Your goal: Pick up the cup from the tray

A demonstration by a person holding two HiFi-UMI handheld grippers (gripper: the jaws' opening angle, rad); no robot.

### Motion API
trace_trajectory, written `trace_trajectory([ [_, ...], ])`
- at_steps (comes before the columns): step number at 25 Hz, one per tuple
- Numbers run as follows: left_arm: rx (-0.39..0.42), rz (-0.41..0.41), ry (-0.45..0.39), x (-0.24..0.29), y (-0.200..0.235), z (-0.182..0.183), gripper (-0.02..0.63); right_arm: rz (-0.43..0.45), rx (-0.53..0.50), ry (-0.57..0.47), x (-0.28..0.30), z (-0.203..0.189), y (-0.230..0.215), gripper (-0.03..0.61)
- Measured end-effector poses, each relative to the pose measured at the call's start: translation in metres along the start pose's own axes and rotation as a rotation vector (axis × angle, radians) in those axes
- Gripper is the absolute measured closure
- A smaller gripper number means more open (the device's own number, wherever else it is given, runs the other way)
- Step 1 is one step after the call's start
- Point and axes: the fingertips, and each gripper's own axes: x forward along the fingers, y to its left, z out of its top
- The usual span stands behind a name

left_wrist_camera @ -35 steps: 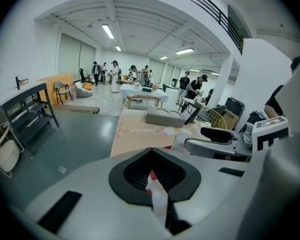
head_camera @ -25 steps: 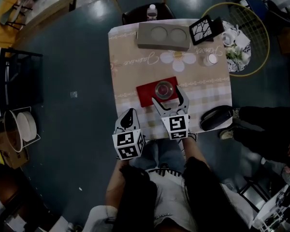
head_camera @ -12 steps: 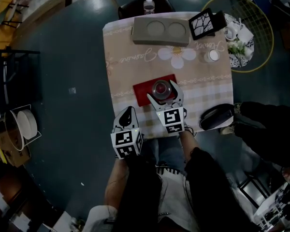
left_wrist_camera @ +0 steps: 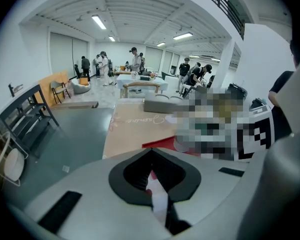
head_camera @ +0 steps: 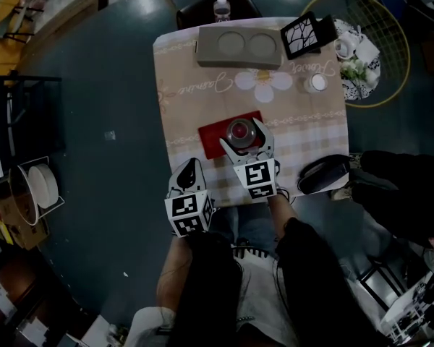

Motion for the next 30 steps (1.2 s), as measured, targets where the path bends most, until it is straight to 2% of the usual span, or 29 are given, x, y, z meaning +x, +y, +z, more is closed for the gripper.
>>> trace_trajectory([
  [5,0.02,-0.023,-0.016,0.001,-0.015,0.01,0.606,0.026,0.004,0.01,-0.005,0.007,-0.003,0.178],
  [11,0.053,-0.047,-0.034,0.002,-0.036,0.024,0.606,0.001,0.007,-0.002,-0.022,0.011,-0.021,0.178],
  [19,0.111,-0.116,-0.037,0.01,-0.075,0.034,0.606,-0.092,0.115,-0.013,-0.055,0.003,-0.066,0.178],
  [30,0.179,-0.157,-0.028,0.022,-0.105,0.036,0.606,-0.195,0.146,-0.016,-0.089,-0.018,-0.107,0.178],
])
